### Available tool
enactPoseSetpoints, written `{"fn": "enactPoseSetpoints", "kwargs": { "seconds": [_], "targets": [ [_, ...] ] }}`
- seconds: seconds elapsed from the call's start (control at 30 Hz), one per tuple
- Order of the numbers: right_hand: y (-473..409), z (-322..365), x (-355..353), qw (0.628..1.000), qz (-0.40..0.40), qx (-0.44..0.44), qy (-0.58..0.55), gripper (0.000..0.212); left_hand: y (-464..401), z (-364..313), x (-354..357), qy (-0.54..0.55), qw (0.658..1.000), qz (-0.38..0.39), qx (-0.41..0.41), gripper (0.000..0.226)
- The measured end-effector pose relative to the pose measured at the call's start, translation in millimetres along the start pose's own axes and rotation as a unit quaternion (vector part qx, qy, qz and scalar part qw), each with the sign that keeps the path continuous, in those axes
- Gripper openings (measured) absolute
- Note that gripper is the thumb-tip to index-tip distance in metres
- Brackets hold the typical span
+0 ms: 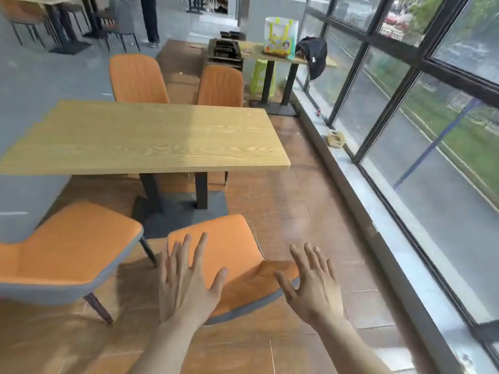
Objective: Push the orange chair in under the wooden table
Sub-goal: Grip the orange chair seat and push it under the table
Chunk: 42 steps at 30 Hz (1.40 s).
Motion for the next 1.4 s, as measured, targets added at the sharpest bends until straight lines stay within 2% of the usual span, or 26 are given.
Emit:
{"fn": "enactPoseSetpoints", "kwargs": {
  "seconds": [0.23,0.43,0.53,0.6,0.77,0.83,0.93,1.23,1.4],
  "targets": [
    [-18,-23,74,0.993,0.096,-0.057,0.039,0.082,33,-10,83,0.001,0.997,0.052,-0.053,0.083],
    [-49,-32,97,0.988,0.069,-0.126,0.053,0.065,34,-32,125,-0.002,0.994,0.079,-0.077,0.080],
    [-66,-28,105,0.982,0.093,-0.146,0.075,0.068,26,-32,128,-0.031,0.990,0.099,-0.095,0.086],
    [-71,-25,109,0.978,0.102,-0.158,0.085,0.064,23,-32,129,-0.039,0.989,0.106,-0.091,0.082],
    [-76,-24,108,0.985,0.031,-0.168,0.037,0.042,16,-26,136,-0.014,0.989,0.112,-0.091,0.063],
    [-82,-23,108,0.985,0.014,-0.169,0.021,0.039,8,-24,137,0.000,0.989,0.120,-0.092,0.064],
    [-99,-15,110,0.987,0.002,-0.161,0.013,0.038,-14,-17,134,0.008,0.992,0.097,-0.083,0.068],
    [-167,27,127,0.991,-0.015,-0.133,0.019,0.041,-99,19,129,-0.003,0.995,0.068,-0.067,0.059],
    [-205,51,133,0.991,-0.035,-0.127,0.019,0.043,-148,39,126,-0.006,0.996,0.066,-0.052,0.066]
  ]
}}
Point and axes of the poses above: each hand's wrist, its own y-axis away from the middle knuckle, its own x-axis out of the palm, z = x × y, the point moved 7 cm from there along -y, towards the middle knuckle, and after that the axes turned 3 degrees about -y, right-handed, at the moved point
